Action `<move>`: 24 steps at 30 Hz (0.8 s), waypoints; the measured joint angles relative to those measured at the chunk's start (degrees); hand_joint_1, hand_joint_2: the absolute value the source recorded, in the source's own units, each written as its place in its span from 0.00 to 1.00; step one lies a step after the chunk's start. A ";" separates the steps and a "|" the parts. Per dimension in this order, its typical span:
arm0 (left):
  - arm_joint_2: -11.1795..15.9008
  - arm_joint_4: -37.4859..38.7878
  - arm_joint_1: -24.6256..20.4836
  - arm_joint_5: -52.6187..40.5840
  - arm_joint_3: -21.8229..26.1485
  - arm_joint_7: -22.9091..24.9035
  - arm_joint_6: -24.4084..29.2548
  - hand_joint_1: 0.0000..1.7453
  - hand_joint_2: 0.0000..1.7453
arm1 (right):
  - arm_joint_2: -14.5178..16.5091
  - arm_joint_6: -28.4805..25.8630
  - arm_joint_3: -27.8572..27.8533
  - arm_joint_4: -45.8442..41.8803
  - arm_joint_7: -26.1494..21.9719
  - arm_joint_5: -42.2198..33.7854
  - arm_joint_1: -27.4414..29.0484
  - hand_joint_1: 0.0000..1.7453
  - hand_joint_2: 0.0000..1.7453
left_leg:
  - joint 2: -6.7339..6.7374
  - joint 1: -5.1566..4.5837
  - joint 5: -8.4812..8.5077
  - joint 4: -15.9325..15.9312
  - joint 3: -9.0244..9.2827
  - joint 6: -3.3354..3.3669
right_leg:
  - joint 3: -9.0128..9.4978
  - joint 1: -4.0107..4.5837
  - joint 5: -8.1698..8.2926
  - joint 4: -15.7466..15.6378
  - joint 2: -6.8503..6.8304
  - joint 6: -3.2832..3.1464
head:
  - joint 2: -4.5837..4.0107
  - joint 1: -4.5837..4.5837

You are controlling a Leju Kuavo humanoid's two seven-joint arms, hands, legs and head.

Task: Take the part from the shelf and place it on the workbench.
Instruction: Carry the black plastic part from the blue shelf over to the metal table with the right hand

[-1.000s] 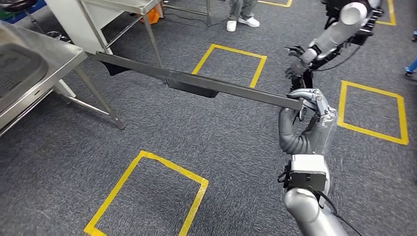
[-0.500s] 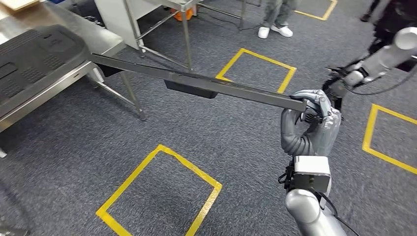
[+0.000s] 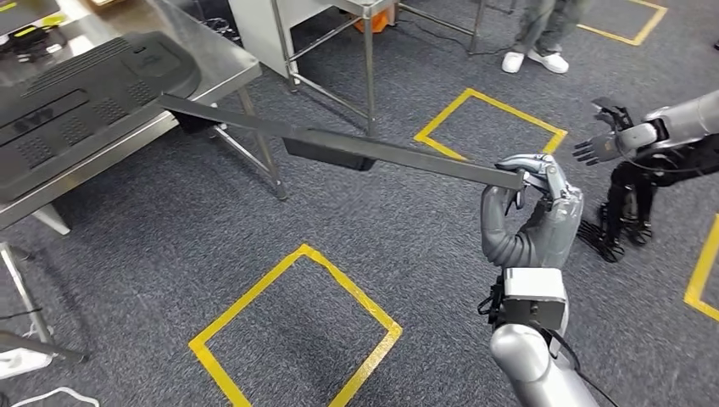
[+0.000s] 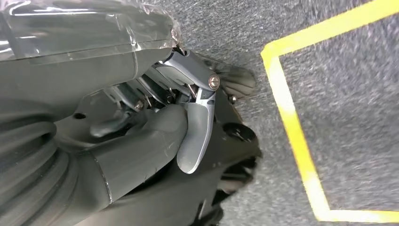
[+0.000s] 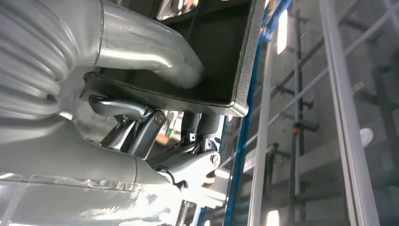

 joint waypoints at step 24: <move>-0.03 -0.55 -0.49 0.81 0.00 1.54 0.15 1.00 1.00 | 0.11 0.09 0.66 4.24 1.19 -1.96 -6.20 1.00 1.00 | -5.06 -0.29 5.38 -11.89 5.74 1.94 | -1.59 -0.37 1.00 0.49 4.47 2.26 | 0.00 1.09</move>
